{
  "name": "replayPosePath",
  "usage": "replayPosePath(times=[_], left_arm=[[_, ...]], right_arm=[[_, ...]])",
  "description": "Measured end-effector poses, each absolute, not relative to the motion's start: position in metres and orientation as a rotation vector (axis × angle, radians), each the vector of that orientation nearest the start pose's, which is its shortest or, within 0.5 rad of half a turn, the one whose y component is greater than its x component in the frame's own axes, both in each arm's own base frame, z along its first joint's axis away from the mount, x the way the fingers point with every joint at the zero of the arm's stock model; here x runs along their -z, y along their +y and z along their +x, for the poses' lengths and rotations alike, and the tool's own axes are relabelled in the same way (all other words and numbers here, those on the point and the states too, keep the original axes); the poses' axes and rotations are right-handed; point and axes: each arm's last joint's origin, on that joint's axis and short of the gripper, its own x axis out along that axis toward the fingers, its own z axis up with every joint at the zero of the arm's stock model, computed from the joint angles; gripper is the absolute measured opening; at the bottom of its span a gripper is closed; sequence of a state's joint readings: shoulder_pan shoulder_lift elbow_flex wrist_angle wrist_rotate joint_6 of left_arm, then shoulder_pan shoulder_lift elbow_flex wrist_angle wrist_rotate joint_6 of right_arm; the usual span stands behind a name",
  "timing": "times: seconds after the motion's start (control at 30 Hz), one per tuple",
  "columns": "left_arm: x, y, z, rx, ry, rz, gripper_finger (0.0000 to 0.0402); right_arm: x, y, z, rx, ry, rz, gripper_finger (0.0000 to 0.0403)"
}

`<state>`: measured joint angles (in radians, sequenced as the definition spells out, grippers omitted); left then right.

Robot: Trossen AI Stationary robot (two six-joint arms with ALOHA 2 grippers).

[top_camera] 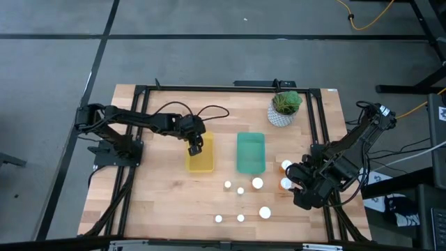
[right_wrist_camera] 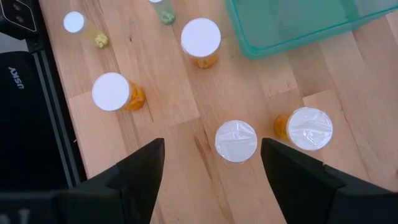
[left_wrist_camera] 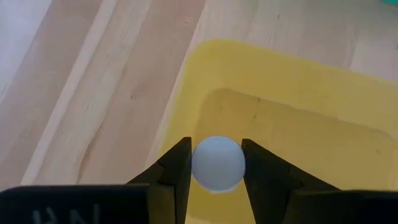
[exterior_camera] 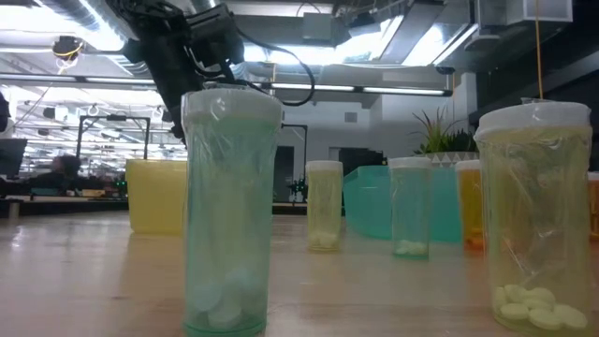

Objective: Pick and place medicine bottles into bin by pill shape (circle, oval)
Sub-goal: Put the small pink pill bottle into the yellow bin, then put the top small yellow pill bottle into the yellow bin

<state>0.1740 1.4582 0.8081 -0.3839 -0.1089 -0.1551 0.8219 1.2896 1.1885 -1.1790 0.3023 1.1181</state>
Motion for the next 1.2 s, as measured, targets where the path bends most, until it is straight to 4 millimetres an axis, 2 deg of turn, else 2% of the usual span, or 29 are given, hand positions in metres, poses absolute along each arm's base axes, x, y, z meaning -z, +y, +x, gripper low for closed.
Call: replayPosePath(times=[0.3, 0.5, 0.87, 1.0, 1.1, 1.2], left_arm=[[-0.182, 0.043, 0.268, -0.331, 1.015, -0.152, 0.0164], [-0.183, 0.042, 0.268, -0.34, 1.014, -0.132, 0.0175], [-0.215, 0.039, 0.284, -0.311, 0.951, -0.127, 0.0175], [-0.232, 0.016, 0.296, -0.193, 0.881, -0.135, 0.0176], [-0.246, -0.011, 0.304, -0.098, 0.798, -0.138, 0.0176], [-0.251, -0.04, 0.307, -0.045, 0.753, -0.1, 0.0174]], right_arm=[[-0.301, 0.158, 0.159, 0.198, 1.143, 0.3, 0.0269], [-0.301, 0.158, 0.159, 0.198, 1.142, 0.3, 0.0269], [-0.301, 0.158, 0.159, 0.198, 1.143, 0.3, 0.0269], [-0.301, 0.158, 0.159, 0.198, 1.142, 0.3, 0.0269], [-0.301, 0.158, 0.159, 0.198, 1.142, 0.3, 0.0269], [-0.301, 0.158, 0.159, 0.198, 1.142, 0.3, 0.0269]])
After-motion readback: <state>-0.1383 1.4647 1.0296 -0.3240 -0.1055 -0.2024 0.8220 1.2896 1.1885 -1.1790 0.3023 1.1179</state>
